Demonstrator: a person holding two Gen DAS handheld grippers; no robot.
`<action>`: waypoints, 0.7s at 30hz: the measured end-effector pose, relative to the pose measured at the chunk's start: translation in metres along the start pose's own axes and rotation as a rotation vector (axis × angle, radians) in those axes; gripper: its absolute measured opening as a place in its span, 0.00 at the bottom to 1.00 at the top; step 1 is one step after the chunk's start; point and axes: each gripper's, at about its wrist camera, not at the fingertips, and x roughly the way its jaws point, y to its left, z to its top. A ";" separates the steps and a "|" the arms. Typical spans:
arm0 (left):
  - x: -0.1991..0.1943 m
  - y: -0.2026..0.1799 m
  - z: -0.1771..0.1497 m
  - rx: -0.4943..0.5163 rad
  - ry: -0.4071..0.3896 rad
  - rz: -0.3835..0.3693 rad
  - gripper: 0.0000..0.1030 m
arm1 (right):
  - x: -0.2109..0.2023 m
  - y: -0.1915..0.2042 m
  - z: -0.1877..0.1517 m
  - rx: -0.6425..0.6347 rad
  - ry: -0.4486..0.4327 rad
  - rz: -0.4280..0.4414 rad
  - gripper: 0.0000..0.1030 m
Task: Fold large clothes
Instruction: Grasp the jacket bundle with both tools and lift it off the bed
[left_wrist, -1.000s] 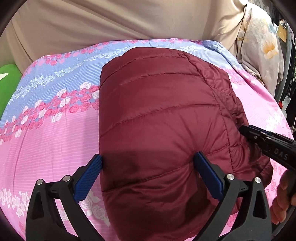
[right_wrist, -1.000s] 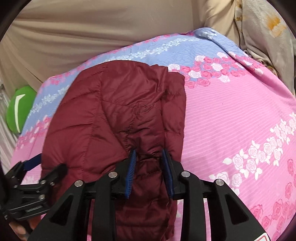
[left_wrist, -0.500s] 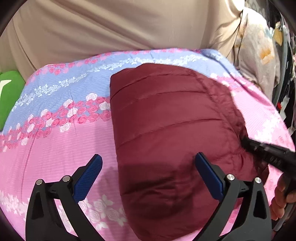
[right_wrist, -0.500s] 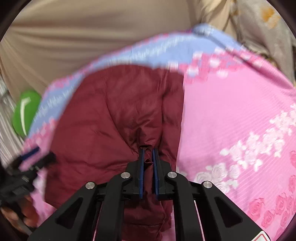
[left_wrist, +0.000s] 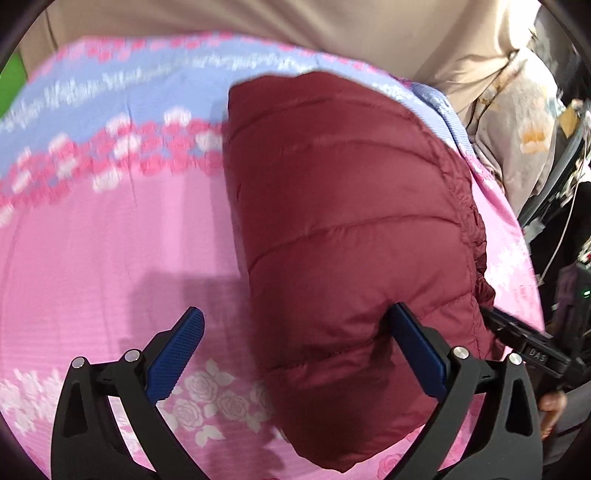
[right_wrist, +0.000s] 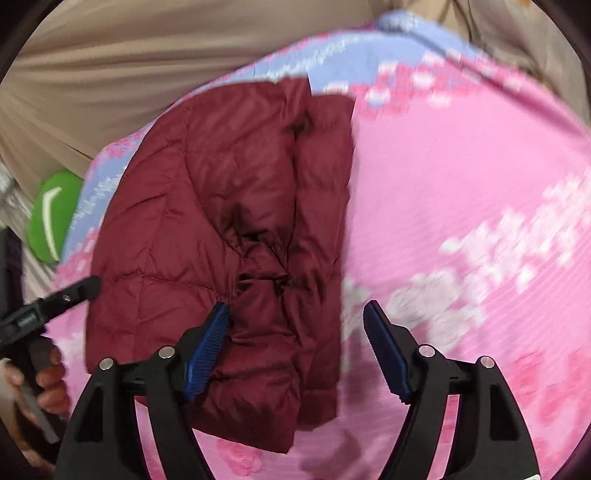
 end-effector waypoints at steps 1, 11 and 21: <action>0.003 0.001 0.000 -0.012 0.012 -0.013 0.95 | 0.005 -0.004 0.001 0.030 0.018 0.035 0.71; 0.030 -0.034 0.009 0.065 0.033 -0.030 0.96 | 0.018 -0.006 0.016 0.076 0.061 0.101 0.76; 0.036 -0.045 0.015 0.102 0.011 0.034 0.96 | 0.035 0.016 0.032 0.054 0.062 0.091 0.79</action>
